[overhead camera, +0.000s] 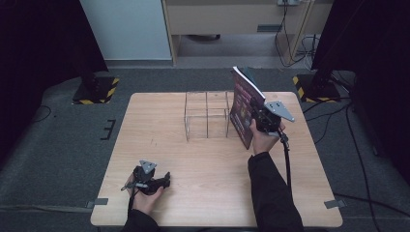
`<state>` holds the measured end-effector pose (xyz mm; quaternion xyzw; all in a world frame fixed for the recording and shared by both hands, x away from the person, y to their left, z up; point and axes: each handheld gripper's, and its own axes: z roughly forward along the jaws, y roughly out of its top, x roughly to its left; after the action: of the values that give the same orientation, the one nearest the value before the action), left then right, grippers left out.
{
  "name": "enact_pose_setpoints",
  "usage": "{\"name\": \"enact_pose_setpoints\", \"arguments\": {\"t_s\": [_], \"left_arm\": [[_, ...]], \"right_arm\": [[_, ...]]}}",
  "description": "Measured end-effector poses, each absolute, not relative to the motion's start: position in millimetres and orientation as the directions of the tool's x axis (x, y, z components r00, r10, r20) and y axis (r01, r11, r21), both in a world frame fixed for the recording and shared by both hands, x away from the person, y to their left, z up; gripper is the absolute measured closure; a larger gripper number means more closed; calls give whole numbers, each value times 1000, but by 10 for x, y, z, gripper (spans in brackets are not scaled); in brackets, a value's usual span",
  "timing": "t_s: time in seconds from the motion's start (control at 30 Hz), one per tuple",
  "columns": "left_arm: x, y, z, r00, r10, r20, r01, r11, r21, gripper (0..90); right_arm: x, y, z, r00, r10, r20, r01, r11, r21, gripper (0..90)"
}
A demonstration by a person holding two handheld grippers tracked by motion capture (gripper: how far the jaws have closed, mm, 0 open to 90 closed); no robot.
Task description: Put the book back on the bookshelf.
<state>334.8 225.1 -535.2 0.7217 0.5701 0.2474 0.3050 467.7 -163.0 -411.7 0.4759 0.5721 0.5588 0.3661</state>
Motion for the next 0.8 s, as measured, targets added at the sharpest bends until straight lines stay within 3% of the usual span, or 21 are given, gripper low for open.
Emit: {"name": "enact_pose_setpoints", "arguments": {"t_s": [0.23,0.4,0.6,0.67,0.73,0.8], "left_arm": [[3347,2250,-5352,228,974,9,672,-165,722,134],[3347,2249,-5352,228,974,10,672,-164,722,134],[3347,2248,-5353,228,974,10,672,-165,722,133],[3347,2248,-5353,228,974,10,672,-164,722,133],[3347,2248,-5353,228,974,10,672,-165,722,133],[3347,2248,-5353,228,974,10,672,-165,722,133]], "right_arm": [[4660,-1626,-4148,-263,961,81,135,-47,990,826],[4662,-1659,-4120,-260,961,90,163,-48,985,613],[4650,-1705,-4106,-279,957,78,183,-27,983,472],[4638,-1710,-4094,-288,954,80,185,-26,982,483],[4617,-1719,-4075,-315,943,110,212,-43,976,672],[4602,-1726,-4059,-319,939,130,218,-61,974,754]]}}
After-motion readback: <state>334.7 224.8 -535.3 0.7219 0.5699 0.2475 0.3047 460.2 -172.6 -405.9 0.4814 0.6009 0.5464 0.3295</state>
